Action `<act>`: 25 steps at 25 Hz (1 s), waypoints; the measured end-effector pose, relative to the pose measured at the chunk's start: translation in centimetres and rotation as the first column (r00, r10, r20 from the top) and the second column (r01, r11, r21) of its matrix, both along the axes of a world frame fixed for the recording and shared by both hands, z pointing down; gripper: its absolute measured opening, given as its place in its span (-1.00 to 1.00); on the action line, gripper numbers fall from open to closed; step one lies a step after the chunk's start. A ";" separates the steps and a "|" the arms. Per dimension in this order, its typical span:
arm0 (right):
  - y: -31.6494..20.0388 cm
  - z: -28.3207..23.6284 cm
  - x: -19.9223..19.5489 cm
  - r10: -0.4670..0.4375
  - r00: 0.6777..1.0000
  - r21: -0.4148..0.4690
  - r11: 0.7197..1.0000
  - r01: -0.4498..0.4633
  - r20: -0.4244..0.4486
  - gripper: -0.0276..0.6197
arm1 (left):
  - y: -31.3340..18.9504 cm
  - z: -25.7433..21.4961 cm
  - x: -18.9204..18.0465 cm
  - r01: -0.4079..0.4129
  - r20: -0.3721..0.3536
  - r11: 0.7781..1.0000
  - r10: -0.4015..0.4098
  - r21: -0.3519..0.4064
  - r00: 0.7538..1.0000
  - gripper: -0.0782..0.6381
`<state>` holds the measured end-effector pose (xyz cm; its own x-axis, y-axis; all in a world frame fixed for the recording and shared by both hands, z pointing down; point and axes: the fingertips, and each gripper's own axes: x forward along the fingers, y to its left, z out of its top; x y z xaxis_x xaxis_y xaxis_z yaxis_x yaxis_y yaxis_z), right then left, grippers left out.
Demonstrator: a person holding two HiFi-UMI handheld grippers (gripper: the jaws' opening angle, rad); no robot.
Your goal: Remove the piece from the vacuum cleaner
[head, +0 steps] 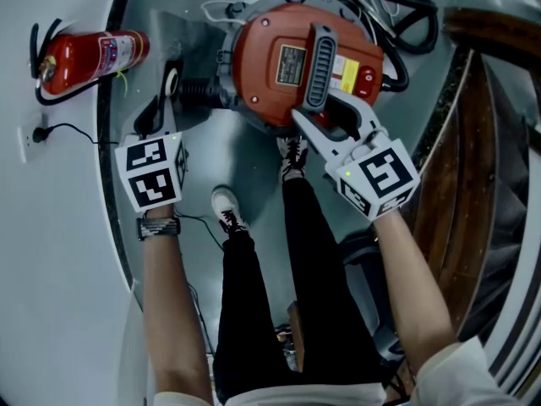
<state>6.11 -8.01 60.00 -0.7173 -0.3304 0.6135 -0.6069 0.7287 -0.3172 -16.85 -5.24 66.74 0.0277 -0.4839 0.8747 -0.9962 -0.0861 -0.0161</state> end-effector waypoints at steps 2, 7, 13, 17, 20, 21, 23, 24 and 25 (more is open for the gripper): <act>0.0 0.0 0.0 0.001 1.000 0.005 1.000 -0.001 0.000 -0.32 | -0.1 -0.2 -0.1 -0.016 -0.002 1.000 0.016 0.005 1.000 -0.69; 0.0 0.0 0.0 0.003 1.000 0.004 1.000 -0.003 -0.004 -0.32 | 0.0 -0.4 0.3 -0.033 0.003 0.999 0.033 0.004 0.999 -0.69; -0.1 0.0 0.0 0.003 1.000 0.009 1.000 -0.002 -0.003 -0.32 | 0.3 -0.7 0.0 0.006 -0.028 1.000 -0.006 0.011 1.000 -0.69; 0.0 0.1 0.0 0.002 1.000 0.007 1.000 -0.002 -0.003 -0.32 | 0.8 -1.3 -0.3 0.015 -0.045 1.000 -0.014 0.024 0.999 -0.69; 0.0 0.2 0.0 -0.002 1.000 0.008 1.000 0.002 -0.009 -0.32 | 1.3 -1.9 -0.3 0.015 -0.053 0.999 -0.013 0.035 0.998 -0.69; 0.0 0.2 0.0 -0.005 1.000 0.009 1.000 0.005 -0.014 -0.32 | 1.4 -2.1 -0.4 0.014 -0.053 0.999 -0.012 0.040 0.999 -0.69; 0.0 0.2 0.0 -0.019 0.999 0.006 1.000 0.020 -0.027 -0.32 | 1.6 -2.8 -0.5 0.006 -0.041 0.999 -0.004 0.053 0.999 -0.69; 0.0 0.2 0.0 -0.028 0.999 0.002 1.000 0.028 -0.035 -0.32 | 1.8 -3.2 -0.6 -0.001 -0.031 0.998 0.003 0.058 1.000 -0.69; 0.0 0.3 0.0 -0.036 0.999 -0.002 0.999 0.036 -0.041 -0.32 | 2.0 -3.5 -0.7 -0.010 -0.024 0.998 0.011 0.062 1.000 -0.69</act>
<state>6.13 -7.98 60.27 -0.7030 -0.3040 0.6429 -0.5930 0.7496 -0.2939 -17.59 -3.25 63.21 0.0541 -0.5369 0.8419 -0.9954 -0.0961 0.0026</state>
